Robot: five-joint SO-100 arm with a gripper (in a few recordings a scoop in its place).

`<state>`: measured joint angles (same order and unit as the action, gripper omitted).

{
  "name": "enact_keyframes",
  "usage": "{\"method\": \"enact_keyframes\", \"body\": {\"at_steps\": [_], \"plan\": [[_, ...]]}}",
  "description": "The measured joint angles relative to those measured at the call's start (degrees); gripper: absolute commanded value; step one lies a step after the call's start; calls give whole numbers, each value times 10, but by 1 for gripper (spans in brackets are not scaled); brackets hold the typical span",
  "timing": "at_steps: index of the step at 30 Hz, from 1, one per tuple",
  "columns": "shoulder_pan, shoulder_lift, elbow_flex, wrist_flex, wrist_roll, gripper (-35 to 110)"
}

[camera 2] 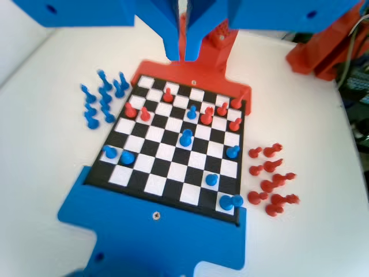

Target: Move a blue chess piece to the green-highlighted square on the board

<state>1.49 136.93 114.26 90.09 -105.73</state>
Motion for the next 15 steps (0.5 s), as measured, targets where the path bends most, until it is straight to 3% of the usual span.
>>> {"method": "enact_keyframes", "body": {"at_steps": [15], "plan": [[-11, 237, 21, 43, 26, 1]]}}
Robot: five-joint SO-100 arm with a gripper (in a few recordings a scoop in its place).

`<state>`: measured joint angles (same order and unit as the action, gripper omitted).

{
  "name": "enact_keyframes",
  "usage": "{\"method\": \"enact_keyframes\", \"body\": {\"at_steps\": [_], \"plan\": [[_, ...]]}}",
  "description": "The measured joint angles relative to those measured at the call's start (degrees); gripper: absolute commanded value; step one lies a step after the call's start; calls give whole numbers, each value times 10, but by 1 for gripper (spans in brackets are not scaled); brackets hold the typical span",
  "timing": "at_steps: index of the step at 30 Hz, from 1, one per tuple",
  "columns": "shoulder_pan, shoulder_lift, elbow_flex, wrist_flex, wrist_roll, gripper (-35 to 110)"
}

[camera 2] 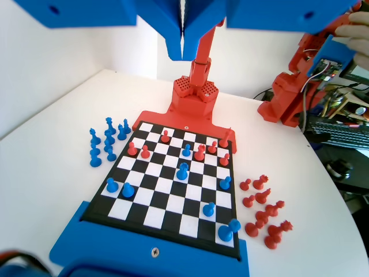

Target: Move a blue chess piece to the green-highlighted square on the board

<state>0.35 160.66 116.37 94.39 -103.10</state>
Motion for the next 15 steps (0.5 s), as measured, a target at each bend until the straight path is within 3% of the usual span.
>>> {"method": "enact_keyframes", "body": {"at_steps": [15], "plan": [[0, 130, 81, -32, 0, 1]]}}
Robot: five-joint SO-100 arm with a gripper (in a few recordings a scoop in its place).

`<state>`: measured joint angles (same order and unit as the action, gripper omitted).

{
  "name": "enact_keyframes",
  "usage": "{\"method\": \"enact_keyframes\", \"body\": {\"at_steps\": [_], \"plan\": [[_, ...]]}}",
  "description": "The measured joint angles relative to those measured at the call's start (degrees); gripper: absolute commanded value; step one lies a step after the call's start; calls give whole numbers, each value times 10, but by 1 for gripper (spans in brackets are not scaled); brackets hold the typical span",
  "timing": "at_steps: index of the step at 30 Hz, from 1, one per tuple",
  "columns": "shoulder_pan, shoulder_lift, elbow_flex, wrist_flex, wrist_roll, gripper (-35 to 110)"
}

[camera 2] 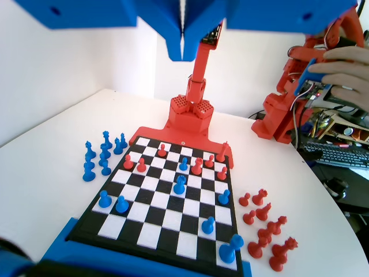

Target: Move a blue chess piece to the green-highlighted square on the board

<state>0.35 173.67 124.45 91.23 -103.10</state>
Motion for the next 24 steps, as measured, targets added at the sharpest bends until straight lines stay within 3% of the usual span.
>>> {"method": "enact_keyframes", "body": {"at_steps": [24], "plan": [[4, 2, 0, -1, 9, 4]]}}
